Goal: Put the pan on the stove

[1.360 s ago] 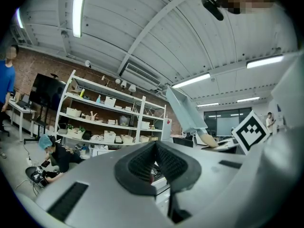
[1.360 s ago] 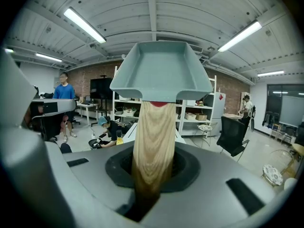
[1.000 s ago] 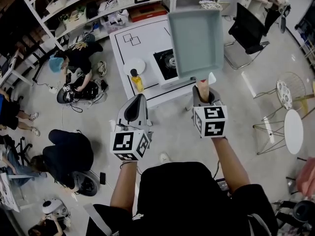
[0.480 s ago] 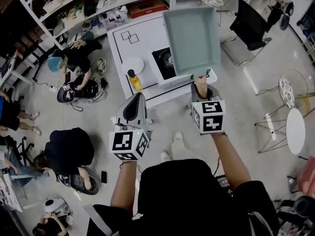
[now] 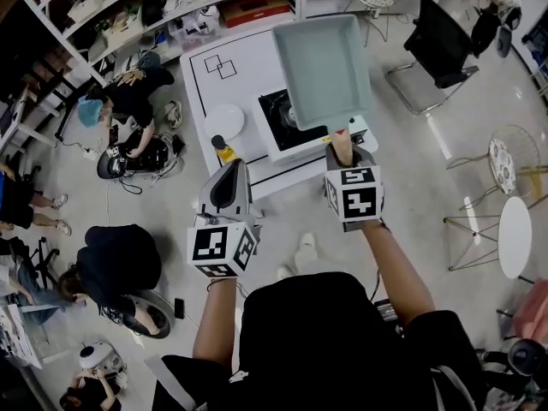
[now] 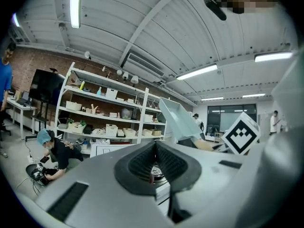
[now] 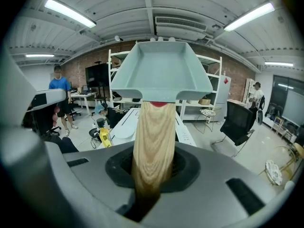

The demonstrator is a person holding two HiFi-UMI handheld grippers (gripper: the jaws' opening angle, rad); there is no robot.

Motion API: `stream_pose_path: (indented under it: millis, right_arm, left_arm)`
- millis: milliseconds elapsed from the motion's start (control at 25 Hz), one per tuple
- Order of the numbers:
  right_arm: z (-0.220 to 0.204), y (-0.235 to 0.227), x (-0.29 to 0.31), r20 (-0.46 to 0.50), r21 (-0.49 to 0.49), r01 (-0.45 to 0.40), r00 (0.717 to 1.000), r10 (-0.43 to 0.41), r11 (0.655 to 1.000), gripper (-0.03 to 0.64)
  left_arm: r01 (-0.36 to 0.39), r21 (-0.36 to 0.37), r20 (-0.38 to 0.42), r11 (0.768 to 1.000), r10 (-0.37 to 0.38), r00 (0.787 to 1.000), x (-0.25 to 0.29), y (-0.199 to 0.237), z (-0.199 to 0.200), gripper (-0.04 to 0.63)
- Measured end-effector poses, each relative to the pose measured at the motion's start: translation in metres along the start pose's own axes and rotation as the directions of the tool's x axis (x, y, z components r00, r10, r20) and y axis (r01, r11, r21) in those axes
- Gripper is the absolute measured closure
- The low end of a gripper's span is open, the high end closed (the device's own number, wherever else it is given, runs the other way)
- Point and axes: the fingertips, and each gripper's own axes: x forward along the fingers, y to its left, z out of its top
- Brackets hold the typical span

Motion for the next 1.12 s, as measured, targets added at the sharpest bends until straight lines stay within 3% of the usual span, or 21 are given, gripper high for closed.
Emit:
stream_pose_path:
  millis: [560,840,1120]
  right_arm:
    - [-0.030,-0.017,0.080,-0.215,-0.012,-0.019,0.976,0.016,1.000,0.568]
    - [-0.062,-0.014,0.105,-0.354,-0.001,-0.038,0.935,0.035,0.999,0.568]
    - [-0.074,-0.013,0.123,-0.402,-0.058,-0.057,0.915,0.029,0.997,0.568]
  left_arm:
    - [-0.056,-0.020,-0.047,0.998,0.055,0.997,0.043,0.023,-0.017,0.584]
    - [-0.076,-0.024,-0.065,0.997,0.074,0.995,0.049,0.030,-0.026,0.584]
    - [-0.090,-0.029,-0.083,0.996,0.087,0.993,0.049,0.037,-0.033,0.584]
